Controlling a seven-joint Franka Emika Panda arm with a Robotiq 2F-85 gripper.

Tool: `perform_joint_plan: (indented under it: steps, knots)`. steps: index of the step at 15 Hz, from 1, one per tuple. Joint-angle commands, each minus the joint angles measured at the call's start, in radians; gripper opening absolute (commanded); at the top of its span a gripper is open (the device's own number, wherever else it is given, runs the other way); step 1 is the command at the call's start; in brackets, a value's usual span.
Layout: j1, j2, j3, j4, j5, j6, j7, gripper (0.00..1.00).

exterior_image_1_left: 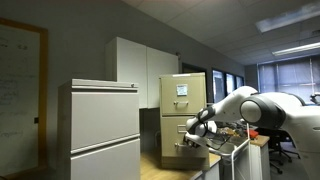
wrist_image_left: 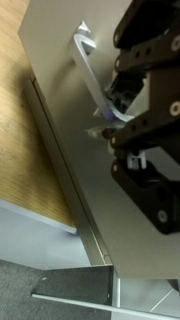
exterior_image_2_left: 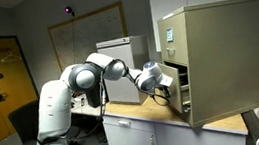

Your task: Open the bottom drawer of the cabinet to the right.

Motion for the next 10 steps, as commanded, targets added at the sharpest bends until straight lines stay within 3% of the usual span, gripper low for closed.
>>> perform_joint_plan:
  steps: [1,5,10]
  knots:
    - [0.017,-0.166,0.075,-0.233,0.119,0.01,-0.155,0.05]
    - [0.007,-0.27,0.127,-0.37,0.286,0.045,-0.279,0.05]
    - [0.041,-0.419,0.15,-0.54,0.5,0.032,-0.437,0.05]
